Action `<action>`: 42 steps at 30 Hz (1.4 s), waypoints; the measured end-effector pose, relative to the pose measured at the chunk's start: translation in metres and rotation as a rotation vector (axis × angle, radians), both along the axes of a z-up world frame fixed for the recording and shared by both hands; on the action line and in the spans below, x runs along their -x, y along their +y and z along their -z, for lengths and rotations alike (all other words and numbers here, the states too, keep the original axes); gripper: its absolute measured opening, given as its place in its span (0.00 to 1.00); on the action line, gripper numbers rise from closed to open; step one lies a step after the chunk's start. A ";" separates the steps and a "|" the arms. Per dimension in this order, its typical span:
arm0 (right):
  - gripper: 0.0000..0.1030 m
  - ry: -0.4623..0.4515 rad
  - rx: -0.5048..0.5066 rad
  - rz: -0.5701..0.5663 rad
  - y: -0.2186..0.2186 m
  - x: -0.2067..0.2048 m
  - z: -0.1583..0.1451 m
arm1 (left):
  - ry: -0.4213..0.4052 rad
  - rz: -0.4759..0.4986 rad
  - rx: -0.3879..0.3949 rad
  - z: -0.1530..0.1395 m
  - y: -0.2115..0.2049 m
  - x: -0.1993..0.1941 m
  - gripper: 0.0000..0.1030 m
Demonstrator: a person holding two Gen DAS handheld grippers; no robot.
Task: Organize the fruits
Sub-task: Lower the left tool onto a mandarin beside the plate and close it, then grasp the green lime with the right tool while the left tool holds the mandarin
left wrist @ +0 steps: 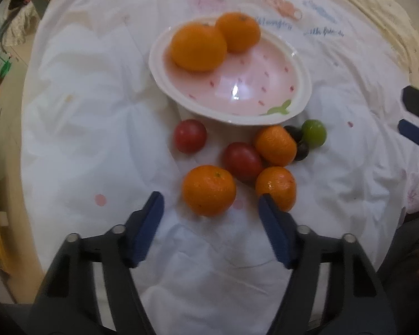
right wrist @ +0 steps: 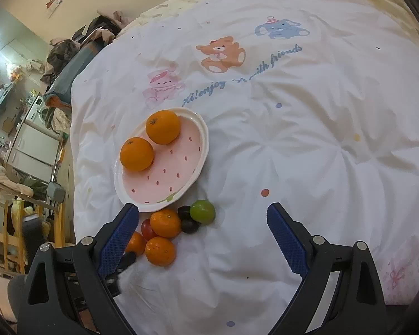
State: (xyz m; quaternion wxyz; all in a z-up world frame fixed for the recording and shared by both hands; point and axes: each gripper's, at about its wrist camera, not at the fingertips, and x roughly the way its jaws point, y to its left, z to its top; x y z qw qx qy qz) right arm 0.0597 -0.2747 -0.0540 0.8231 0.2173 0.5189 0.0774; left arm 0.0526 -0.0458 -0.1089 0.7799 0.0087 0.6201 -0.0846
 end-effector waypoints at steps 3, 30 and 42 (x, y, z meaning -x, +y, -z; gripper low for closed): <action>0.93 0.003 -0.002 0.000 0.000 -0.001 0.001 | 0.003 -0.005 -0.007 0.004 0.000 -0.005 0.55; 0.93 -0.005 -0.036 0.032 -0.008 0.006 0.000 | -0.155 -0.081 0.037 -0.059 0.029 0.005 0.38; 0.83 0.128 -0.167 0.062 -0.018 -0.014 0.032 | -0.266 -0.165 0.071 -0.086 0.048 0.012 0.38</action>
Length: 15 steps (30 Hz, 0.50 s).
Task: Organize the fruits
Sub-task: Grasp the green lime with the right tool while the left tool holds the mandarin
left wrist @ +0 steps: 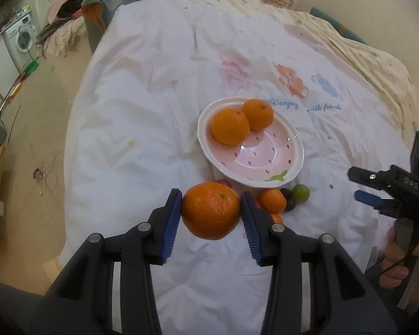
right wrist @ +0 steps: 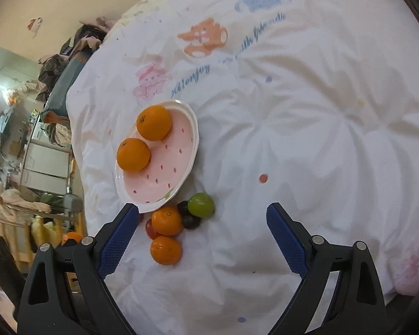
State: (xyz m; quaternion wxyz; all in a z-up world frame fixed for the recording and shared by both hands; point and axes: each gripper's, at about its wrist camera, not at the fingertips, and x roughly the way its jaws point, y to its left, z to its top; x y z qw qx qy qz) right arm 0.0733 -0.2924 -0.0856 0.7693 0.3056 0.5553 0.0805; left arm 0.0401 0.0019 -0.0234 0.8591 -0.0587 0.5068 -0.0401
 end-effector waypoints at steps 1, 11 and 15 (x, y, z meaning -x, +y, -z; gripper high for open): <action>0.81 0.022 -0.008 -0.014 0.003 -0.005 0.005 | 0.003 -0.002 0.003 0.001 -0.001 0.000 0.38; 0.59 0.160 0.021 -0.087 0.040 -0.031 0.051 | 0.063 -0.023 0.068 0.012 0.004 -0.006 0.38; 0.54 0.172 0.069 -0.098 0.048 -0.035 0.058 | 0.056 -0.031 0.071 0.012 0.005 -0.008 0.38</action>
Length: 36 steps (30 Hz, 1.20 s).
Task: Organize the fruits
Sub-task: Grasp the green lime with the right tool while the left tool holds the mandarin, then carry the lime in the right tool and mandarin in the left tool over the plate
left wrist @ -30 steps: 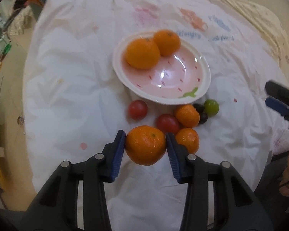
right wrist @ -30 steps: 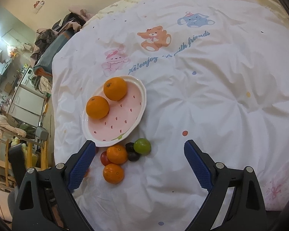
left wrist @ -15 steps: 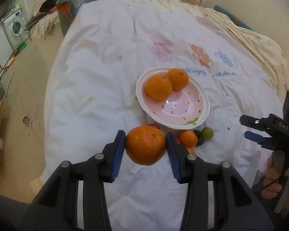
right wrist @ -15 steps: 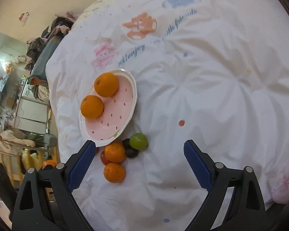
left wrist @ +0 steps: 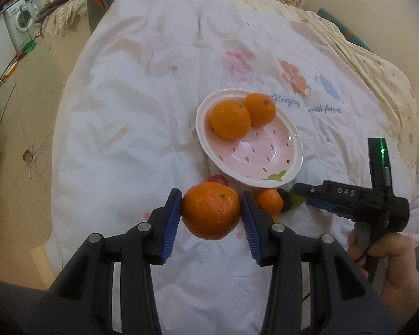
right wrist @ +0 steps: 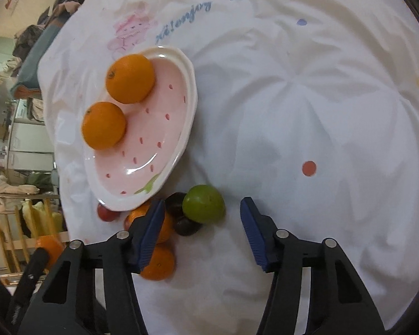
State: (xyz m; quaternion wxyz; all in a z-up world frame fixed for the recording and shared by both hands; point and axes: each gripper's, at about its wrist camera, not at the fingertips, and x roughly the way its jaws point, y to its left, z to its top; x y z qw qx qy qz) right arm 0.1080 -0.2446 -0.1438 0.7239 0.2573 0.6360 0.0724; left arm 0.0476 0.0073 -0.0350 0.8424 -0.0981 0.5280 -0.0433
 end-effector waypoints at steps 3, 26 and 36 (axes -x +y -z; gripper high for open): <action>0.48 -0.010 0.033 -0.023 0.006 0.000 0.000 | 0.007 -0.002 0.002 0.002 0.000 -0.001 0.38; 0.32 -0.216 -0.058 0.016 -0.026 0.013 -0.064 | -0.018 -0.022 -0.040 0.000 0.005 -0.007 0.38; 0.32 -0.351 -0.058 -0.067 -0.011 -0.027 -0.102 | -0.071 0.015 -0.052 -0.028 -0.002 -0.040 0.38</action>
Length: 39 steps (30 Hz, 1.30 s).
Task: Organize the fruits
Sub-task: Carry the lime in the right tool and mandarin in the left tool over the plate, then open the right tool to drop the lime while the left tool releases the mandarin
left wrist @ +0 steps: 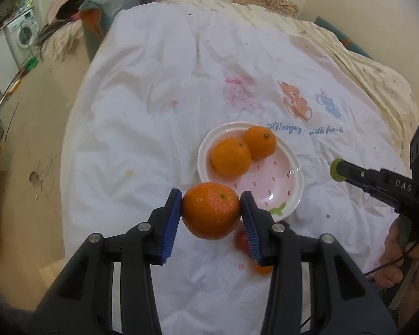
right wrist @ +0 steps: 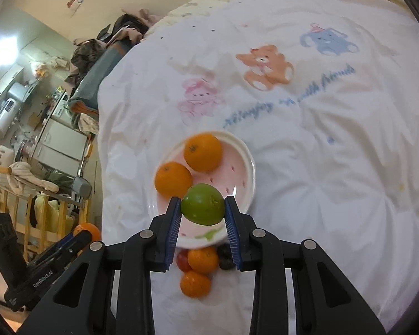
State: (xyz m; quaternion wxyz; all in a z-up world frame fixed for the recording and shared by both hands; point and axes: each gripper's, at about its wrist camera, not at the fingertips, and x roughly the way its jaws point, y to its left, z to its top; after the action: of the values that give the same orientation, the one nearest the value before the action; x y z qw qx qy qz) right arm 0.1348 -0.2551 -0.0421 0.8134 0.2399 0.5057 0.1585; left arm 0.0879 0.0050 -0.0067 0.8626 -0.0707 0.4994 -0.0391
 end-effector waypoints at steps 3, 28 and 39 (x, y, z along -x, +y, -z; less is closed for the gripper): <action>0.32 -0.007 0.016 -0.013 0.001 -0.015 0.001 | -0.002 0.006 0.013 -0.002 -0.005 -0.017 0.38; 0.33 0.185 0.108 -0.105 0.022 -0.071 0.087 | 0.230 0.098 0.027 0.100 -0.047 -0.071 0.38; 0.38 0.165 0.112 -0.098 0.023 -0.072 0.083 | 0.265 0.095 0.025 0.104 -0.051 -0.073 0.39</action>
State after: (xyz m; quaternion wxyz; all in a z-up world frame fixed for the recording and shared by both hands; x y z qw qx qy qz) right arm 0.2064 -0.2324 -0.1247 0.7722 0.1815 0.5903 0.1495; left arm 0.1612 -0.0456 -0.1109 0.7854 -0.0624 0.6110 -0.0765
